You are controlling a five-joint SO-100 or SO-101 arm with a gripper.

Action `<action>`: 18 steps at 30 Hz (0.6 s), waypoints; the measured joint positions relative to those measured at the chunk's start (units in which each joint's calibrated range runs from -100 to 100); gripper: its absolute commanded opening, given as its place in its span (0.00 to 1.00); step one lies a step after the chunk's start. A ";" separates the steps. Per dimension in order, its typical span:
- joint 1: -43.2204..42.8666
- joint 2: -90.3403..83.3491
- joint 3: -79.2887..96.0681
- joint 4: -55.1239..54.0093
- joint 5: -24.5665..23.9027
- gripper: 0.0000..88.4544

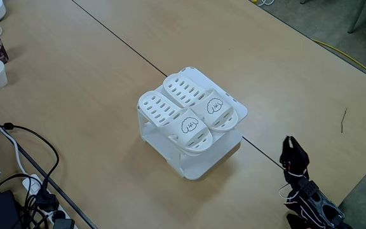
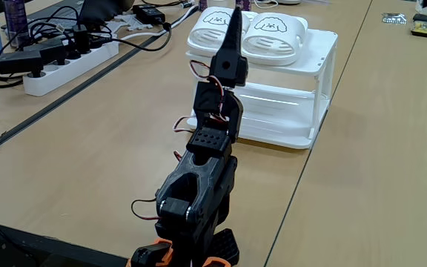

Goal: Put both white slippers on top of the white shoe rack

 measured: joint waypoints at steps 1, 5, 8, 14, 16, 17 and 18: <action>0.00 -0.49 0.00 -3.43 0.00 0.01; 0.00 -0.74 -0.09 -17.34 0.00 0.01; 0.00 -0.74 -0.09 -26.95 0.00 0.01; 0.00 -0.82 -0.09 -43.78 0.00 0.01; 0.00 -0.82 -0.09 -47.90 0.00 0.01; 0.00 -0.82 -0.09 -49.18 0.00 0.01; 0.00 -0.82 -0.09 -49.79 0.00 0.01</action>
